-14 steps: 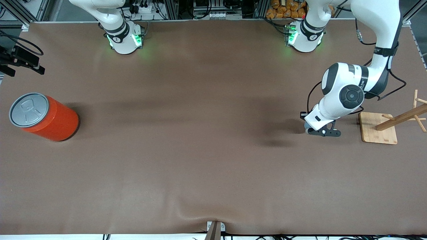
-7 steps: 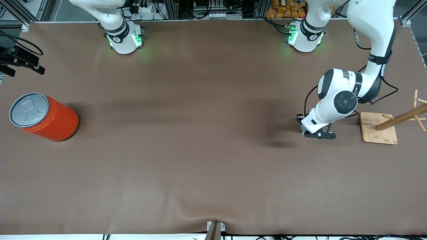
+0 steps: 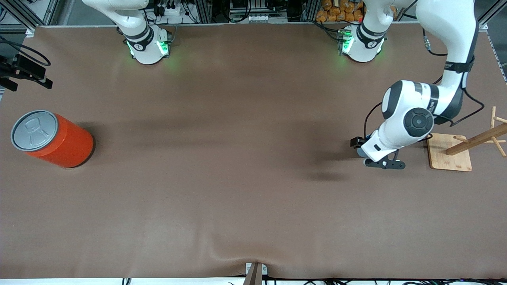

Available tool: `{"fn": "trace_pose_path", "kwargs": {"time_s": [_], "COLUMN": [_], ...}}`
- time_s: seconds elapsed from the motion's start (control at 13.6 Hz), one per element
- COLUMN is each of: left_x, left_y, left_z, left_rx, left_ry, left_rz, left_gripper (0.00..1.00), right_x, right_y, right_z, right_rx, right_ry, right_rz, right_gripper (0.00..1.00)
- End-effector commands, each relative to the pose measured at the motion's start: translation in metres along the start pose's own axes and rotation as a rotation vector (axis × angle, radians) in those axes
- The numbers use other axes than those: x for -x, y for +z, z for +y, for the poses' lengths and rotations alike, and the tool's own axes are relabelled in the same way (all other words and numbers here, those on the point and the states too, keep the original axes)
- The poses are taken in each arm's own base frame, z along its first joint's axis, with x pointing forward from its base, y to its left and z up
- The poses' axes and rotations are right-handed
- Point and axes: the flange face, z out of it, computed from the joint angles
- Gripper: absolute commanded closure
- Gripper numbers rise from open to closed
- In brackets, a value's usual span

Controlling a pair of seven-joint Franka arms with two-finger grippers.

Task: Flip cup
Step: 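Rotate the cup mouth-up and set it on the table with the left gripper, then open the left gripper and raise it away from the upright cup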

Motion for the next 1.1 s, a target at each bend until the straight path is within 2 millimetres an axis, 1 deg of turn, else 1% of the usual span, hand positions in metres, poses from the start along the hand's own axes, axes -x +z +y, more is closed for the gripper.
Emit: {"fn": "trace_pose_path", "kwargs": {"time_s": [0.0, 0.15, 0.29, 0.44, 0.59, 0.66, 0.73, 0.81, 0.88, 1.03], "left_x": [-0.007, -0.015, -0.024, -0.028, -0.027, -0.023, -0.017, -0.010, -0.001, 0.022], "left_y": [-0.033, -0.057, -0.087, -0.109, -0.124, -0.134, -0.145, -0.159, -0.173, -0.207], "left_z": [-0.002, -0.007, -0.009, -0.014, -0.019, -0.024, -0.039, -0.039, -0.044, -0.047], "left_rx": [-0.006, -0.004, -0.002, -0.001, 0.004, 0.005, 0.008, 0.013, 0.014, 0.009], "left_ry": [-0.015, -0.014, -0.022, -0.028, -0.037, -0.044, -0.066, -0.063, -0.070, -0.062], "left_rz": [0.000, 0.011, 0.043, 0.059, 0.080, 0.091, 0.087, 0.093, 0.095, 0.104], "left_gripper": [0.00, 0.00, 0.00, 0.00, 0.00, 0.00, 0.00, 0.00, 0.00, 0.00], "right_x": [0.003, 0.002, 0.003, 0.003, 0.004, 0.003, 0.003, 0.003, 0.003, 0.003], "right_y": [-0.004, -0.004, -0.005, -0.005, -0.006, -0.006, -0.007, -0.007, -0.007, -0.006], "right_z": [0.011, 0.012, 0.009, 0.010, 0.010, 0.009, 0.010, 0.010, 0.010, 0.010], "right_rx": [-0.020, -0.019, -0.019, -0.019, -0.019, -0.018, -0.018, -0.018, -0.018, -0.018], "right_ry": [0.006, 0.005, -0.001, 0.000, 0.000, -0.002, 0.000, 0.000, 0.000, 0.000], "right_rz": [0.005, 0.008, 0.011, 0.011, 0.011, 0.014, 0.017, 0.020, 0.018, 0.015], "right_gripper": [0.00, 0.00, 0.00, 0.00, 0.00, 0.00, 0.00, 0.00, 0.00, 0.00]}}
